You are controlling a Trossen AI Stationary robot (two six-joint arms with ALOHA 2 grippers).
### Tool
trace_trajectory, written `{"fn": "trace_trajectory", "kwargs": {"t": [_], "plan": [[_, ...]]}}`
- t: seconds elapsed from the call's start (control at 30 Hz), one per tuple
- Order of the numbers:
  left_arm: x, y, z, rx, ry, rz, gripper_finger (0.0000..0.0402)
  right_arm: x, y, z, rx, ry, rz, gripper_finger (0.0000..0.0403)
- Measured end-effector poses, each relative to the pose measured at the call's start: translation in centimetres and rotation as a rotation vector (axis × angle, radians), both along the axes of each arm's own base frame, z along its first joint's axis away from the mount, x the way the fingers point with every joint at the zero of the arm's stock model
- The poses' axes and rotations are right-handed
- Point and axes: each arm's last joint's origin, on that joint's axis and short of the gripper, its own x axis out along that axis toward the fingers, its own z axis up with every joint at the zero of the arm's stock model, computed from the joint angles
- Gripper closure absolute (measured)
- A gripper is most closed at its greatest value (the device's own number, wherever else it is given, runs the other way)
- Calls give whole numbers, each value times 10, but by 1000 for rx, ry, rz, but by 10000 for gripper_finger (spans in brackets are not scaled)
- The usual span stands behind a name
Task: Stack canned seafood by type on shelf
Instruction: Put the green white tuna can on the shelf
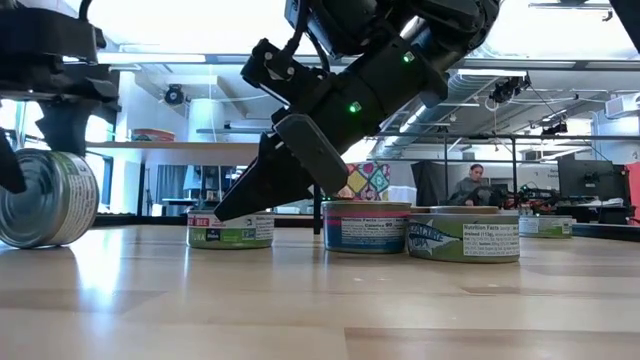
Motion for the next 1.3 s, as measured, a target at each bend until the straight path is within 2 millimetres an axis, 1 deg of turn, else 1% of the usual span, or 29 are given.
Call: {"fn": "trace_trajectory", "kwargs": {"t": [0.1,0.23,0.27,0.33,0.4,0.5,0.6,0.73,0.8,0.9,0.97,1.03,1.13,1.2,1.3], "plan": [[0,0,0,-15,12,-2,198,0,2,0,49,-1,-33,181],[0,-1,0,-39,29,-1,277,-2,11,3,126,-6,-70,181],[0,-1,2,-37,32,0,288,-3,14,3,145,-7,-82,181],[3,-2,10,0,7,6,288,-5,22,3,169,-9,-105,181],[6,0,21,117,-75,38,288,-8,31,3,158,-23,-136,181],[12,8,37,315,-196,94,288,-10,42,7,109,-89,-200,181],[24,21,58,432,-256,153,288,-10,51,12,92,-166,-237,181],[43,54,79,604,-229,218,288,-9,55,17,84,-215,-214,181],[51,76,87,681,-172,246,288,-9,56,17,83,-221,-211,181],[62,112,95,748,-92,289,288,-9,56,17,84,-218,-212,181],[68,138,99,767,-49,314,288,-9,56,17,85,-217,-213,181],[71,164,100,746,-26,319,288,-9,56,17,85,-216,-213,181],[74,201,104,683,-68,325,288,-9,56,17,85,-216,-213,181],[72,221,109,685,-99,343,288,-9,56,17,85,-216,-213,181],[65,244,112,703,-87,319,288,-9,56,17,85,-216,-213,181]]}}
